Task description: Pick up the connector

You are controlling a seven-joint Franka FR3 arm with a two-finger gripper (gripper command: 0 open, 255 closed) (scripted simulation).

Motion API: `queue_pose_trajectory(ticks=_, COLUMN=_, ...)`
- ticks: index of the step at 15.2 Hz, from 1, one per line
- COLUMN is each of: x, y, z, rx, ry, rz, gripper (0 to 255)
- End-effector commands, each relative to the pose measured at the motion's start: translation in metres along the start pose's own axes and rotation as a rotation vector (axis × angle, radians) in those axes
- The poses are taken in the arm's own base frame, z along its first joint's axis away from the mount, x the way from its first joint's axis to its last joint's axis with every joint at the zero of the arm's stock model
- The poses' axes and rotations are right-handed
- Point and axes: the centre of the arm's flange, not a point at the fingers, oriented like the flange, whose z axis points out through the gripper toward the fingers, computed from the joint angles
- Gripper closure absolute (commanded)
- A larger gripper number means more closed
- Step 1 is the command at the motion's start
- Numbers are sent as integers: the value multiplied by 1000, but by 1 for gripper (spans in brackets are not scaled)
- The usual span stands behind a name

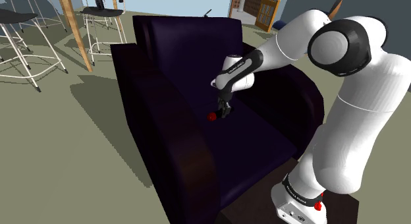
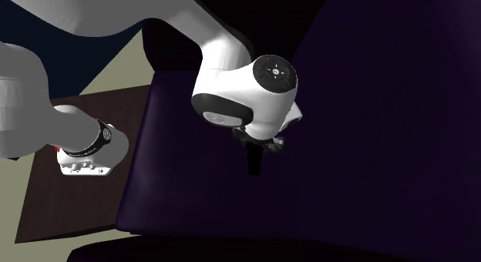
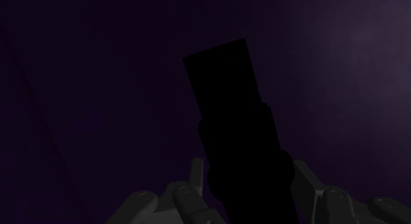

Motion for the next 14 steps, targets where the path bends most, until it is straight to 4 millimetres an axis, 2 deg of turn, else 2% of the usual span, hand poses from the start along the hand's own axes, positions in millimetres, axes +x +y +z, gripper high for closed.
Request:
queue_pose_trajectory(ticks=1, x=0, y=0, z=1, rx=0, ry=0, rz=0, gripper=255)
queue_pose_trajectory(ticks=9, x=0, y=0, z=1, rx=0, ry=0, rz=0, gripper=255)
queue_pose_trajectory(ticks=14, x=0, y=-1, z=-25, rx=0, ry=0, rz=0, gripper=255)
